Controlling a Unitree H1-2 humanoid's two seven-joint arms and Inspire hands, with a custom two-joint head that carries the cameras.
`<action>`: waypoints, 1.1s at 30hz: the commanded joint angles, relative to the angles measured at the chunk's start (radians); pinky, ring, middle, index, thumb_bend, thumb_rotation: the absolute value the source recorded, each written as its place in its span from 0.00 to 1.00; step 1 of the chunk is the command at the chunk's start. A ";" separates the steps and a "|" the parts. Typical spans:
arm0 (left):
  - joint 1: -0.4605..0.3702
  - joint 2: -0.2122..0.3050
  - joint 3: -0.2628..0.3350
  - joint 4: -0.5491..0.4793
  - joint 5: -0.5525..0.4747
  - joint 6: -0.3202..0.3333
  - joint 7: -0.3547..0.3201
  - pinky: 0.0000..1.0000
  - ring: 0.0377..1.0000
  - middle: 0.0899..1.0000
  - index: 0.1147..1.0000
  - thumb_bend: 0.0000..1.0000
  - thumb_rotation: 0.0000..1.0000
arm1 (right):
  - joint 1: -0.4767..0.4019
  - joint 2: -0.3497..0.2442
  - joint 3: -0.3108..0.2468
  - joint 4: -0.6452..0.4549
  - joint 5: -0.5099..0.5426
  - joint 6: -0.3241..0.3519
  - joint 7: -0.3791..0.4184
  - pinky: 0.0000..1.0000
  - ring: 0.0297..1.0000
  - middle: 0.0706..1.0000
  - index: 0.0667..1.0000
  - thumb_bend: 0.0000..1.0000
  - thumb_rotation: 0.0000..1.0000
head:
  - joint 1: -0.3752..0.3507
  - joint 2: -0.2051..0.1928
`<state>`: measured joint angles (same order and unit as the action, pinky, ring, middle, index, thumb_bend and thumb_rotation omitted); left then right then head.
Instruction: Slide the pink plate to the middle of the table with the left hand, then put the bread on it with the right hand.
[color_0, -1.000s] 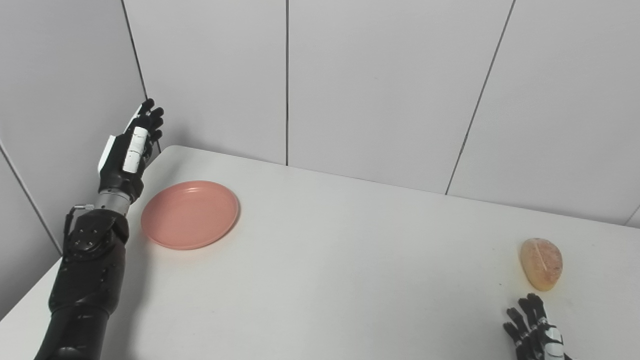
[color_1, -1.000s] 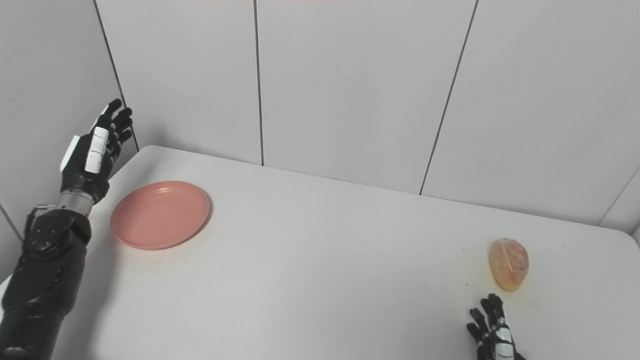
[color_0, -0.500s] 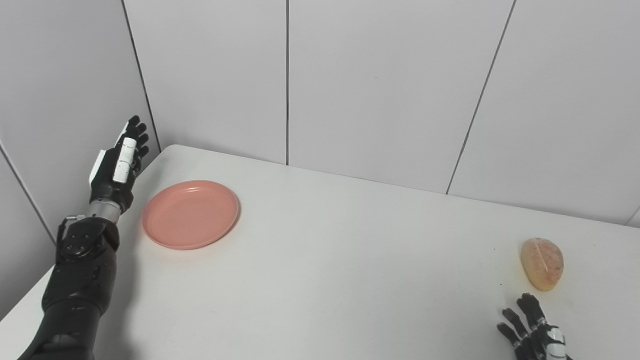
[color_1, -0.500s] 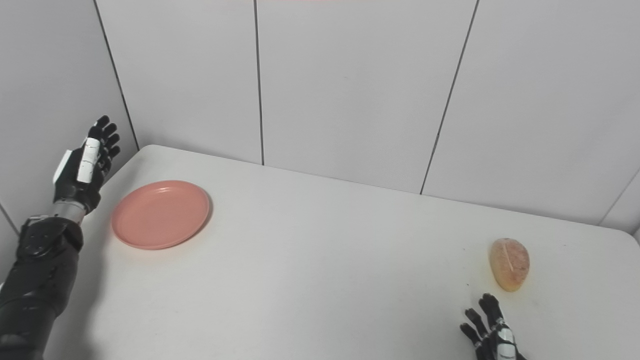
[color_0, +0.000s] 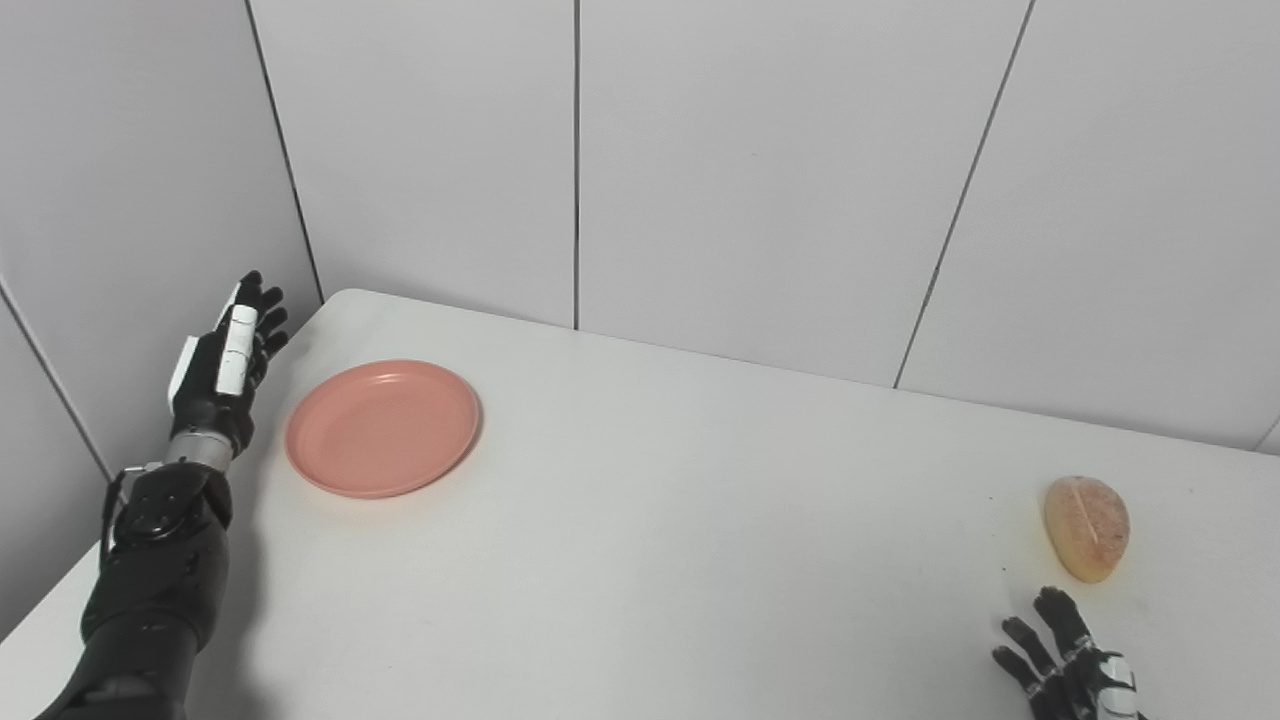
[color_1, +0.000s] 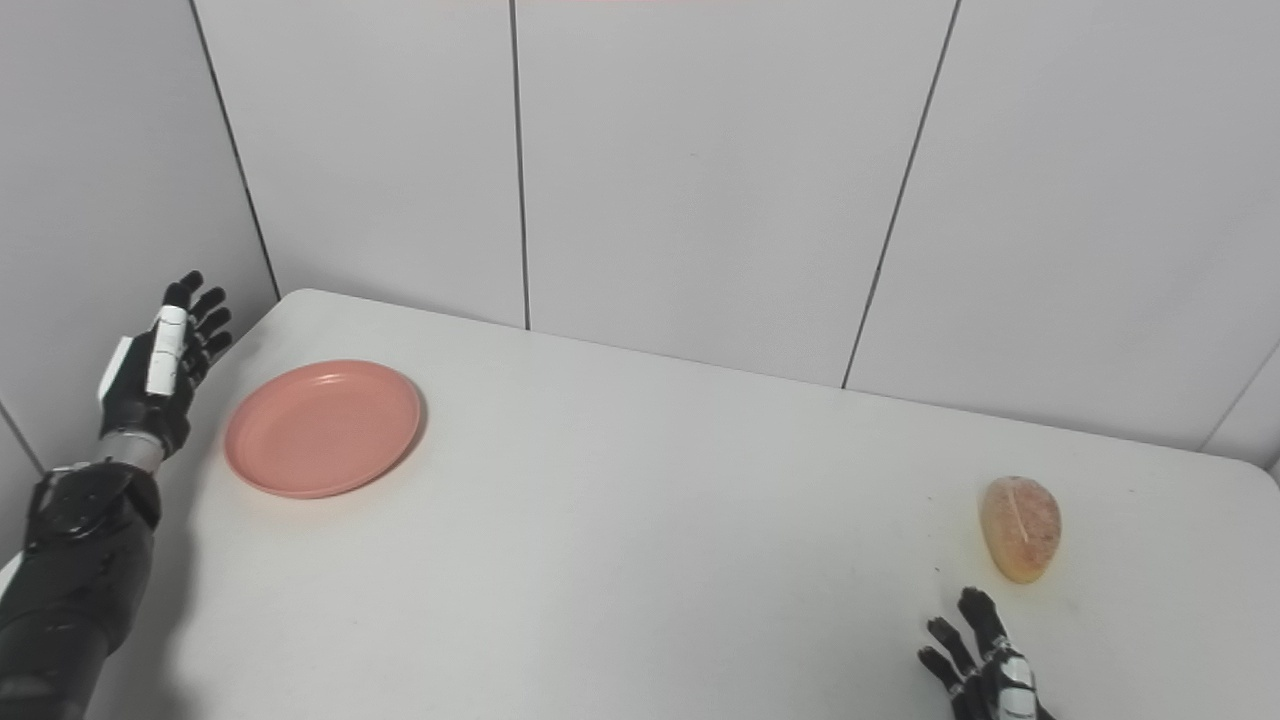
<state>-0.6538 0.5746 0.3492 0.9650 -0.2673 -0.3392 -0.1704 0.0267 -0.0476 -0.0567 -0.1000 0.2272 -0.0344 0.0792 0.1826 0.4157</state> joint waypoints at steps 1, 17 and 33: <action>-0.035 0.042 -0.004 -0.002 0.008 -0.046 0.005 0.93 0.94 0.93 0.96 0.95 0.88 | 0.020 -0.008 -0.003 -0.013 0.005 0.047 0.002 0.85 0.87 0.94 0.90 0.72 1.00 | -0.001 0.002; -0.045 0.016 -0.023 0.141 0.001 -0.124 -0.047 0.88 0.92 0.92 0.96 0.96 0.85 | 0.028 0.001 -0.004 -0.041 0.004 0.075 -0.009 0.82 0.86 0.94 0.90 0.73 1.00 | -0.011 0.018; -0.067 -0.024 -0.056 0.207 0.003 -0.123 -0.080 0.90 0.89 0.91 0.95 1.00 0.83 | 0.029 0.003 0.006 -0.063 -0.013 0.096 -0.018 0.79 0.82 0.91 0.89 0.72 1.00 | -0.025 0.033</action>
<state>-0.6819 0.5666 0.3038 1.1736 -0.2629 -0.4552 -0.2173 0.0445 -0.0445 -0.0538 -0.1526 0.2178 0.0263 0.0615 0.1565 0.4479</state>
